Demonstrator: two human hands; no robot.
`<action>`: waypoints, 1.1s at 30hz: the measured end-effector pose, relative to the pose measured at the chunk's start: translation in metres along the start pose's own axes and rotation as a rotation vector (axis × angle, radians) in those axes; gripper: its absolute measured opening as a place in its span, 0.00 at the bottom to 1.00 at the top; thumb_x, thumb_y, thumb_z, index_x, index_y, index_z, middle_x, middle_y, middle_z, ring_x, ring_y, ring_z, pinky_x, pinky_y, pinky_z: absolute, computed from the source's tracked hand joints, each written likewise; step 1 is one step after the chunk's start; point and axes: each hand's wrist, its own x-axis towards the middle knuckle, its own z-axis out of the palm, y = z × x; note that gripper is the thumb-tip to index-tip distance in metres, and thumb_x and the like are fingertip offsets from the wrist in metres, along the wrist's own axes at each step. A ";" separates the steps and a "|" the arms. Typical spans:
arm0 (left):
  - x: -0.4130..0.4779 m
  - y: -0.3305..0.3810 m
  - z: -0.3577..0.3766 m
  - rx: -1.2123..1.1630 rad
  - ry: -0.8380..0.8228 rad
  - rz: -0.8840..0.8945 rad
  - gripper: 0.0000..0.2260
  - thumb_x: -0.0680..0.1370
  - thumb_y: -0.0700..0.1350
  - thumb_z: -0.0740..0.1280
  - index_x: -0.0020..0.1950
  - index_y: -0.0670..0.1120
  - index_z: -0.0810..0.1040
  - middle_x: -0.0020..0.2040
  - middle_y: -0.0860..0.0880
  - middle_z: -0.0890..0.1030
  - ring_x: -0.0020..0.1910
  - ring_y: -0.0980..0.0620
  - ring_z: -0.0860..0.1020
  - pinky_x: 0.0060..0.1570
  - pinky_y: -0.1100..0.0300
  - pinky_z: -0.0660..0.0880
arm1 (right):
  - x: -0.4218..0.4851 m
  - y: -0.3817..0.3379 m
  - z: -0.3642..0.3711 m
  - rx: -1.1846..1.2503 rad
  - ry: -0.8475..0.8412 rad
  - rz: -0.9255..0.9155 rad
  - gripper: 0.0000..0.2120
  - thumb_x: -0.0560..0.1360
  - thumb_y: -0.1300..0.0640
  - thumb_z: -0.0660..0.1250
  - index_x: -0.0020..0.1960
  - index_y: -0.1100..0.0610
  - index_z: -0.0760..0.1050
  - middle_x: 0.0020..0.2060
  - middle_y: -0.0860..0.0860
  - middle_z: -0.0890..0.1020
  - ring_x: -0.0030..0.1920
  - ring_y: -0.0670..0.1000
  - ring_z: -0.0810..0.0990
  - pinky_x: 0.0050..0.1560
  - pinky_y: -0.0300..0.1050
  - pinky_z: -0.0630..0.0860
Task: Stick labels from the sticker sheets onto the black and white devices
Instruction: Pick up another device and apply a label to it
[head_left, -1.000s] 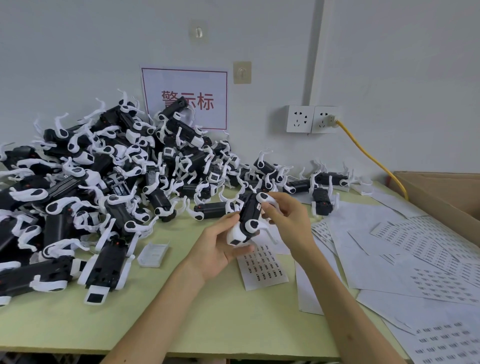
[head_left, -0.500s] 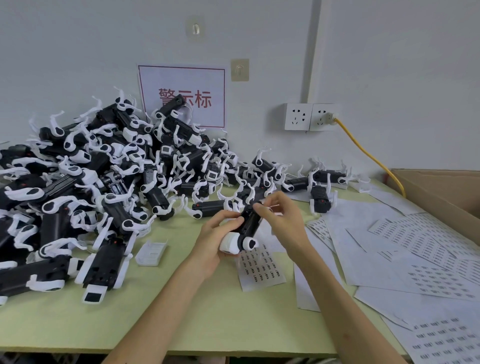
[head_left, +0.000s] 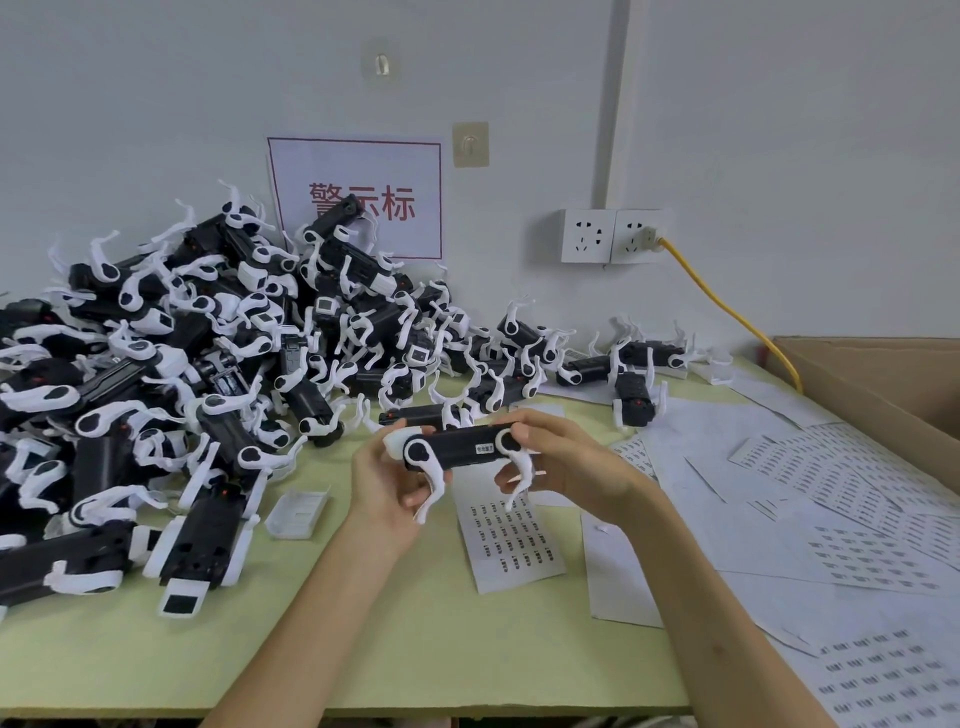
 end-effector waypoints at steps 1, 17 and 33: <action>0.000 0.001 -0.002 -0.035 0.015 0.018 0.20 0.81 0.48 0.58 0.36 0.41 0.82 0.30 0.42 0.75 0.21 0.50 0.67 0.15 0.70 0.61 | 0.000 0.001 0.001 -0.022 -0.004 0.009 0.29 0.73 0.44 0.72 0.67 0.60 0.75 0.53 0.59 0.81 0.48 0.57 0.84 0.57 0.57 0.80; 0.000 -0.007 0.002 0.257 -0.025 0.131 0.13 0.82 0.49 0.59 0.48 0.43 0.78 0.43 0.44 0.86 0.39 0.45 0.85 0.38 0.54 0.75 | -0.002 -0.008 -0.015 0.782 0.343 0.010 0.16 0.75 0.50 0.69 0.58 0.60 0.75 0.48 0.59 0.85 0.43 0.56 0.85 0.37 0.46 0.84; -0.001 -0.010 0.002 0.365 -0.124 0.105 0.13 0.83 0.50 0.60 0.49 0.43 0.79 0.43 0.45 0.84 0.35 0.47 0.82 0.34 0.57 0.75 | -0.021 0.005 -0.062 1.159 0.775 -0.379 0.17 0.81 0.50 0.59 0.63 0.56 0.80 0.55 0.52 0.87 0.48 0.50 0.88 0.47 0.42 0.77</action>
